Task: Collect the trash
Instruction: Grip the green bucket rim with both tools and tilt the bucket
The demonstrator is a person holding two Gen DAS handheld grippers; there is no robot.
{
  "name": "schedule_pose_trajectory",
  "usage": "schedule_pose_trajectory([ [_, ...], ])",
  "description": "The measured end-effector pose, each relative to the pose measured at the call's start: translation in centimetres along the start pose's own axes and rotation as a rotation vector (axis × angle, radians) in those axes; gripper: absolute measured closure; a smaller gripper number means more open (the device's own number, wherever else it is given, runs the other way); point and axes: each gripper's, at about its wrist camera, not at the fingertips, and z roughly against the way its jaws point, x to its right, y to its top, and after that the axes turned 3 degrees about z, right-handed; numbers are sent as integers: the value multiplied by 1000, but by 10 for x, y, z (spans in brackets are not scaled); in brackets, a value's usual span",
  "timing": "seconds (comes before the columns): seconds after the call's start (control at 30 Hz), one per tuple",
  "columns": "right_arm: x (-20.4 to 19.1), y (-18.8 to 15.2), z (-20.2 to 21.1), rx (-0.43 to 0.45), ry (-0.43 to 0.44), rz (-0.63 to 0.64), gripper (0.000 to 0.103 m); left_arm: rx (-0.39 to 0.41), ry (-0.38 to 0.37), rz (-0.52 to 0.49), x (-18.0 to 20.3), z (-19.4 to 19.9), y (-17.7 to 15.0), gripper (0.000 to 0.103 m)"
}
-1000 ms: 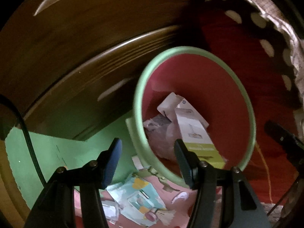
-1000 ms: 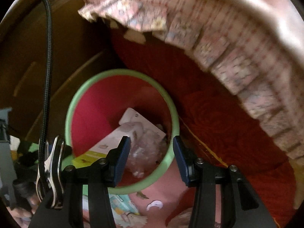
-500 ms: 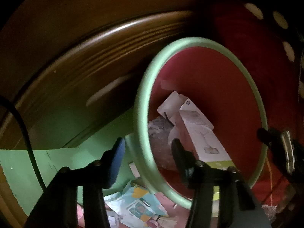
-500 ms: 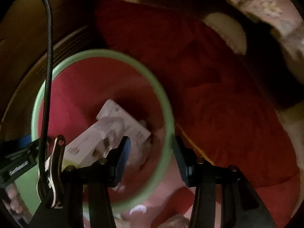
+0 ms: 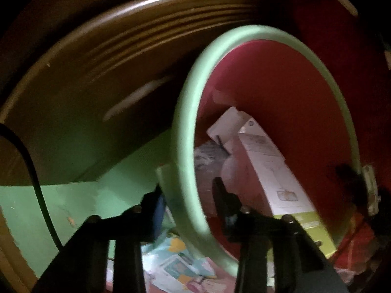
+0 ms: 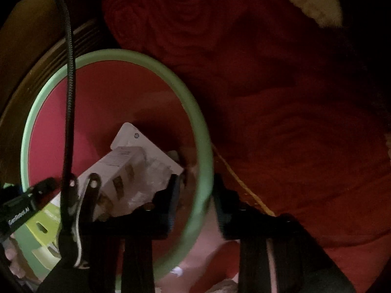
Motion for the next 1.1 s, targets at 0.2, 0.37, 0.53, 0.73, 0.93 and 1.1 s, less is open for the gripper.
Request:
schedule_pose_trajectory([
  [0.2,2,-3,27,88,33,41,83,-26,-36,39,-6,6,-9,72],
  [0.37,8,-5,32,93,70,30,82,-28,-46,66,-10,15,-18,70],
  [0.53,9,-8,17,45,78,49,82,-33,-16,76,-8,14,-24,71],
  [0.73,8,-4,-12,-23,125,16,73,-22,6,61,-2,13,-20,70],
  [0.93,18,-9,-7,-22,222,-71,80,-27,24,81,-3,24,-21,71],
  [1.1,17,-8,16,-6,261,-113,79,12,37,104,-7,51,-23,70],
])
